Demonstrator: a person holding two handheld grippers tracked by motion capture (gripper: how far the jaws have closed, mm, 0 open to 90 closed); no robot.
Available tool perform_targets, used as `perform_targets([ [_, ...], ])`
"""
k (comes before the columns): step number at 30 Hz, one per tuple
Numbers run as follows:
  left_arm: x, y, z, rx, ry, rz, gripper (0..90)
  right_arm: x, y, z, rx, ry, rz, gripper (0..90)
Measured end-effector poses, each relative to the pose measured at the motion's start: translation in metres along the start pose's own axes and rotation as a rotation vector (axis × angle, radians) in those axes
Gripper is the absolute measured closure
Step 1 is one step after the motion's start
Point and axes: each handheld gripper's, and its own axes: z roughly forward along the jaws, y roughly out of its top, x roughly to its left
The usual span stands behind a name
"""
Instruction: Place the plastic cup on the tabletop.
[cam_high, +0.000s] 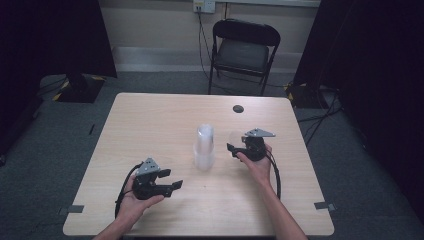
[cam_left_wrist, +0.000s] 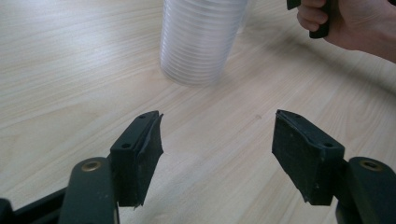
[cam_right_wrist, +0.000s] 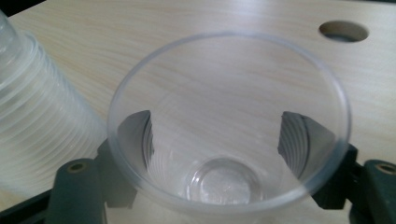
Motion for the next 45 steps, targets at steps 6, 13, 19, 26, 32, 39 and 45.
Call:
perform_targets([
  [6,0.002,0.001,-0.003,-0.014,0.007,-0.002,30.6,-0.001,-0.006,0.001,0.032,0.005,0.023,20.7],
  [13,0.008,0.004,-0.005,-0.030,0.078,-0.023,31.2,-0.005,-0.013,-0.008,0.039,-0.012,0.045,17.5],
  [19,0.013,0.007,-0.009,-0.037,0.103,-0.030,28.6,-0.006,-0.015,-0.021,0.039,-0.006,0.059,16.4],
  [26,0.014,0.007,-0.009,-0.008,0.113,-0.049,22.5,-0.007,-0.014,-0.046,0.030,-0.002,0.058,16.5],
  [32,0.015,0.007,-0.009,0.005,0.124,-0.043,22.5,-0.007,-0.017,-0.065,0.032,0.005,0.072,16.6],
  [39,0.016,0.007,-0.009,0.012,0.125,-0.052,22.6,0.000,-0.022,-0.087,0.035,0.004,0.059,17.9],
  [45,0.016,0.007,-0.012,0.006,0.125,-0.056,22.8,0.006,-0.031,-0.105,0.041,0.014,0.054,18.5],
])
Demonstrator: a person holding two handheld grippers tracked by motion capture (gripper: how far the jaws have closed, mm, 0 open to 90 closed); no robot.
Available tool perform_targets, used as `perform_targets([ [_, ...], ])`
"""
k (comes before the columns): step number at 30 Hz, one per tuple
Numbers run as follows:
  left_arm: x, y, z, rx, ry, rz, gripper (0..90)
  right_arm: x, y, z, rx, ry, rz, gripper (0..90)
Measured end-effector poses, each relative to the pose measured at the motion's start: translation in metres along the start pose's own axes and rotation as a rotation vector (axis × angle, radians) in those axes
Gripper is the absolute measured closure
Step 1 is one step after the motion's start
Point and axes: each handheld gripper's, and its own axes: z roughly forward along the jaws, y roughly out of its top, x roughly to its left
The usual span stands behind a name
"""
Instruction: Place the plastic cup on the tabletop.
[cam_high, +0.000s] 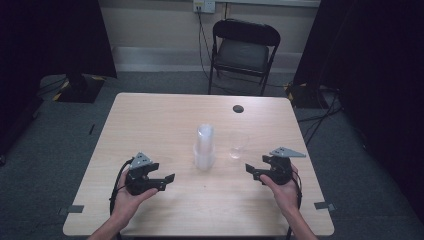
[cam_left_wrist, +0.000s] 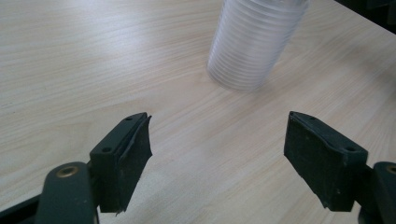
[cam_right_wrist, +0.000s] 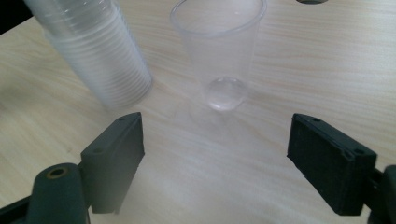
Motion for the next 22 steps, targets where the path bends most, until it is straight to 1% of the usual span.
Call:
perform_targets([
  [3,0.001,0.000,0.001,0.004,0.010,0.007,23.1,0.004,-0.007,-0.008,0.015,0.004,-0.001,18.9],
  [5,0.001,-0.001,0.001,0.009,0.018,-0.001,23.2,0.006,-0.012,-0.013,0.022,0.006,0.000,19.3],
  [6,0.002,-0.001,0.002,0.009,0.019,0.002,23.2,0.007,-0.015,-0.017,0.018,0.005,-0.007,19.6],
  [8,0.003,-0.002,0.002,0.011,0.022,-0.002,23.2,0.009,-0.022,-0.024,0.030,0.000,-0.010,19.7],
  [10,0.003,-0.002,0.003,0.023,0.022,0.000,23.2,0.010,-0.027,-0.029,0.035,0.001,-0.017,19.7],
  [12,0.003,-0.003,0.004,0.022,0.026,-0.002,23.3,0.011,-0.032,-0.034,0.035,-0.002,-0.012,19.7],
  [13,0.003,-0.003,0.004,0.023,0.026,0.002,23.3,0.011,-0.037,-0.036,0.027,-0.006,-0.004,20.0],
  [14,0.002,-0.004,0.004,0.022,0.028,0.001,23.3,0.011,-0.044,-0.037,0.023,-0.014,0.002,20.1],
  [16,0.002,-0.005,0.005,0.032,0.027,-0.002,23.3,0.013,-0.054,-0.035,0.060,-0.032,0.016,20.7],
  [17,0.001,-0.006,0.006,0.035,0.028,0.003,23.3,0.013,-0.054,-0.036,0.055,-0.033,0.006,20.6],
  [18,0.001,-0.007,0.006,0.040,0.026,0.004,23.3,0.013,-0.053,-0.037,0.041,-0.047,-0.006,20.2],
  [19,0.001,-0.008,0.007,0.043,0.023,0.003,23.3,0.012,-0.053,-0.037,0.038,-0.062,-0.004,19.5],
  [21,0.001,-0.009,0.007,0.047,0.021,0.003,23.3,0.008,-0.054,-0.035,0.046,-0.058,0.012,19.0],
  [22,0.001,-0.009,0.008,0.046,0.021,0.000,23.3,0.008,-0.054,-0.034,0.052,-0.069,0.013,19.0],
])
